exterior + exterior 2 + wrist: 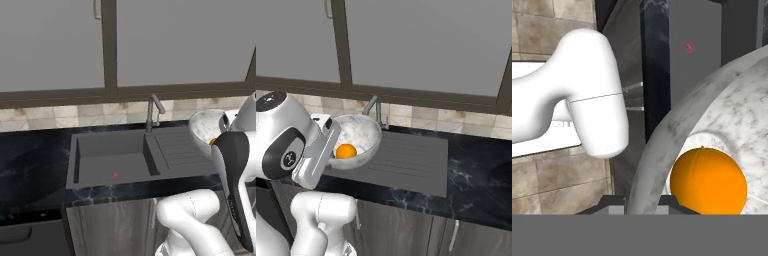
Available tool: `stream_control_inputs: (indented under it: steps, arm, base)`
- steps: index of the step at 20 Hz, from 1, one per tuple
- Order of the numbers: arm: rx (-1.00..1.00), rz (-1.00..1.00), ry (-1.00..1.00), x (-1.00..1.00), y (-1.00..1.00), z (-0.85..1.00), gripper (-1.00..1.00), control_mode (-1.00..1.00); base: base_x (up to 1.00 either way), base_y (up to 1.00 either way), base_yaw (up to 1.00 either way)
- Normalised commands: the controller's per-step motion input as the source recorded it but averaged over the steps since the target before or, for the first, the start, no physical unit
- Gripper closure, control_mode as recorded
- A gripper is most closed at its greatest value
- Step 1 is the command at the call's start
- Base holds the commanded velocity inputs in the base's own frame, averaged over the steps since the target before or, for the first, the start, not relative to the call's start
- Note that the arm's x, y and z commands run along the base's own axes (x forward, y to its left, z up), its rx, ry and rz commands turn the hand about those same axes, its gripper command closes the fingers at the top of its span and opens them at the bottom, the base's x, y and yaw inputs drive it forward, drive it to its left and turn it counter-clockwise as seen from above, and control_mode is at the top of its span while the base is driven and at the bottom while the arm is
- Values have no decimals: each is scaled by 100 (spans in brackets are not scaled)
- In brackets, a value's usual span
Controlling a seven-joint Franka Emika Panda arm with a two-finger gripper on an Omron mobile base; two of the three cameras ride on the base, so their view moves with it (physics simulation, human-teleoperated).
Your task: Pick the orange from the cabinet and place it in the bowl. Then pick the bowl and place it in the sink. Then turn on the sink facuet.
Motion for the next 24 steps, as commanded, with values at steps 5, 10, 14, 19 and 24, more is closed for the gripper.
stream_control_inputs:
  steps: [5,10,14,19,24]
  arm:
    - [0,0,0,0,0,0,100,100]
    - [0,0,0,0,0,0,100,100]
    - [0,0,0,0,0,0,100,100]
    - [0,0,0,0,0,0,100,100]
    - [0,0,0,0,0,0,100,100]
  base:
    - [31,0,-17]
    - [28,0,-22]
    - [36,-1,-14]
    - [52,0,-6]
    - [46,0,0]
